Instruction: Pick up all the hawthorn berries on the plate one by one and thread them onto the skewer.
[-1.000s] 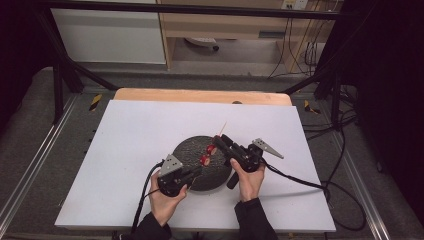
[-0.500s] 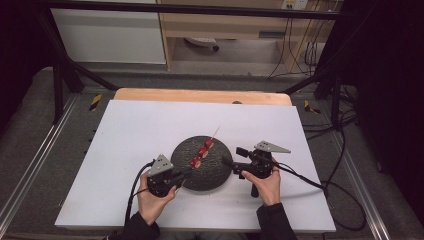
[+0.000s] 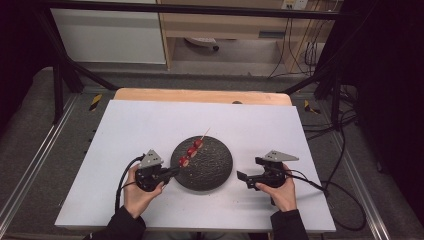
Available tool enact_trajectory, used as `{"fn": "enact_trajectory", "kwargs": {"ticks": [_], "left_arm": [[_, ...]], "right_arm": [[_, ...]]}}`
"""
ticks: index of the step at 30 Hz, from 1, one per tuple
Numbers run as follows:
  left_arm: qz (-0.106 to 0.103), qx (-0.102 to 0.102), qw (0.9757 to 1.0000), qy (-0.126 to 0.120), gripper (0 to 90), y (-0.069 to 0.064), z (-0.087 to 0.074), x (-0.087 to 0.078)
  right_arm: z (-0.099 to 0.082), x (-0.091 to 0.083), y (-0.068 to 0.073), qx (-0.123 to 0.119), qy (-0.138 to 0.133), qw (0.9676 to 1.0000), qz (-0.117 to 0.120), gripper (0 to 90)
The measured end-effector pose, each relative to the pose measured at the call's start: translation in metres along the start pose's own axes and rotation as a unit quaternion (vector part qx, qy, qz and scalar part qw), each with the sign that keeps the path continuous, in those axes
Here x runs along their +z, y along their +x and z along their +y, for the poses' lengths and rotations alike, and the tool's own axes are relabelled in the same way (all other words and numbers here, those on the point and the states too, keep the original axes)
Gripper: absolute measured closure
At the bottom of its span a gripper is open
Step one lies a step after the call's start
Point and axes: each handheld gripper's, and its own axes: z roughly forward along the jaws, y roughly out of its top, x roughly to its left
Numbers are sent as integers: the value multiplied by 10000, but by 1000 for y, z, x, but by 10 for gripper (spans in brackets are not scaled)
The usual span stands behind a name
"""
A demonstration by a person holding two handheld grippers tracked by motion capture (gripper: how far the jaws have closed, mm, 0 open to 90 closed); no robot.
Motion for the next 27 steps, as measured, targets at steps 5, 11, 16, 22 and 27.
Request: {"fn": "enact_trajectory", "kwargs": {"ticks": [5, 11, 16, 22, 27], "left_arm": [[35, 82, 9998, 200, 885, 6, 9, 1], [106, 228, 9986, 455, 885, 7, 19, 6], [89, 281, 9976, 619, 884, 7, 26, 14], [59, 342, 9952, 919, 884, 6, 28, 27], [114, 426, 9917, 1210, 884, 1, 29, 36]], "right_arm": [[-9, -10, -7, -151, 166, 9997, -119, 5], [-20, -20, -14, -218, 271, 9993, -138, 4], [-23, -25, -18, -201, 302, 9992, -139, 5], [-27, -26, -19, -257, 367, 9989, -145, 5], [-28, -28, -20, -312, 435, 9985, -151, 5]]}}
